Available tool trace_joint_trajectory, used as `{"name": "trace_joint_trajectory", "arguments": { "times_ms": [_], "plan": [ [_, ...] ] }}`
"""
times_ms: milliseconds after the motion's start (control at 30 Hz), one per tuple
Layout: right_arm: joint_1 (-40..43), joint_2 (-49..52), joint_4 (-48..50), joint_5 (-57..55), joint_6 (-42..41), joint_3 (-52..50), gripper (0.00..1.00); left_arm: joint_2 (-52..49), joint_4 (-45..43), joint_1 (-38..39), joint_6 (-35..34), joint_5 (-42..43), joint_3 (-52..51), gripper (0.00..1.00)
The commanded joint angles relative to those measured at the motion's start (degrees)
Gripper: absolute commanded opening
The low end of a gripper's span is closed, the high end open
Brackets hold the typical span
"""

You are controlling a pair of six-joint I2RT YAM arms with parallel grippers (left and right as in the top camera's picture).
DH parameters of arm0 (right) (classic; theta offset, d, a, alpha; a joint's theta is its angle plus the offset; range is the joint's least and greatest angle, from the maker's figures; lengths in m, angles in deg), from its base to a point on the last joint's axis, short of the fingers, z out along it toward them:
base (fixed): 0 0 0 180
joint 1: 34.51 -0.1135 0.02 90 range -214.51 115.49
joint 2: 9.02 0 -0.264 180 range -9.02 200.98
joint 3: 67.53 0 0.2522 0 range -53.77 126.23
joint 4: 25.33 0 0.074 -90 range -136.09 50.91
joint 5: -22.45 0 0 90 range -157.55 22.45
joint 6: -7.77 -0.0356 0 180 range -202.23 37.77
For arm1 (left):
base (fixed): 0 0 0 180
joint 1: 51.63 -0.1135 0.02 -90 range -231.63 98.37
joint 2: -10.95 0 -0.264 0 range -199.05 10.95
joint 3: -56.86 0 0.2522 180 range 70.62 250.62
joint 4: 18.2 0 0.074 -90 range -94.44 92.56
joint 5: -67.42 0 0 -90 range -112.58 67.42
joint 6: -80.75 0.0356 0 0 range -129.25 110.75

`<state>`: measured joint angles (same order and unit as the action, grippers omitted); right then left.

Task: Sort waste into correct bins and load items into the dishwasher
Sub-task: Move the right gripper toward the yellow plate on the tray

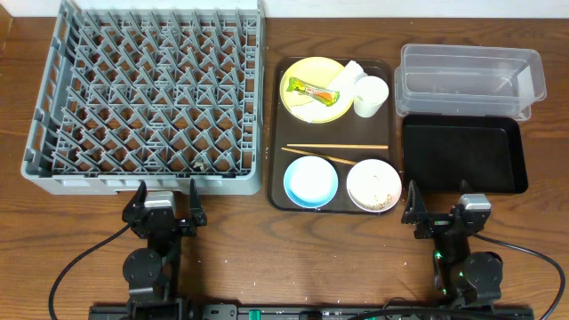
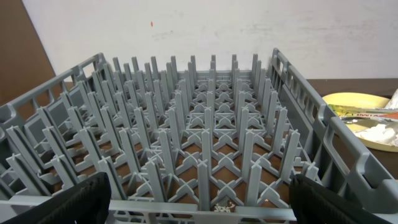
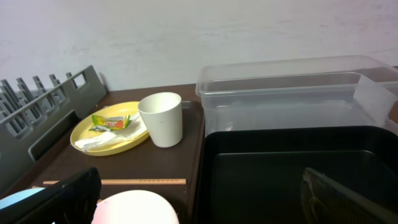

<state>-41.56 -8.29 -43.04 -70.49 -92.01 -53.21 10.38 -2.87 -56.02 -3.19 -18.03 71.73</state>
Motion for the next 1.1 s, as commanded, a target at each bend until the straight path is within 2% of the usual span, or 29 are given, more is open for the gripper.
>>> {"name": "trace_joint_trajectory", "arguments": {
  "times_ms": [0,967,1067],
  "plan": [
    [0.0,-0.35,-0.09,0.42,0.87,-0.24,0.99,0.46,2.05,0.24,0.33,1.01,-0.87,0.93],
    [0.0,-0.35,1.66,0.42,0.87,-0.24,0.99,0.35,2.05,0.24,0.35,1.01,-0.87,0.93],
    [0.0,-0.35,1.79,-2.23,1.09,-0.24,0.99,0.35,2.05,0.24,0.35,1.01,-0.87,0.93]
  ]
}}
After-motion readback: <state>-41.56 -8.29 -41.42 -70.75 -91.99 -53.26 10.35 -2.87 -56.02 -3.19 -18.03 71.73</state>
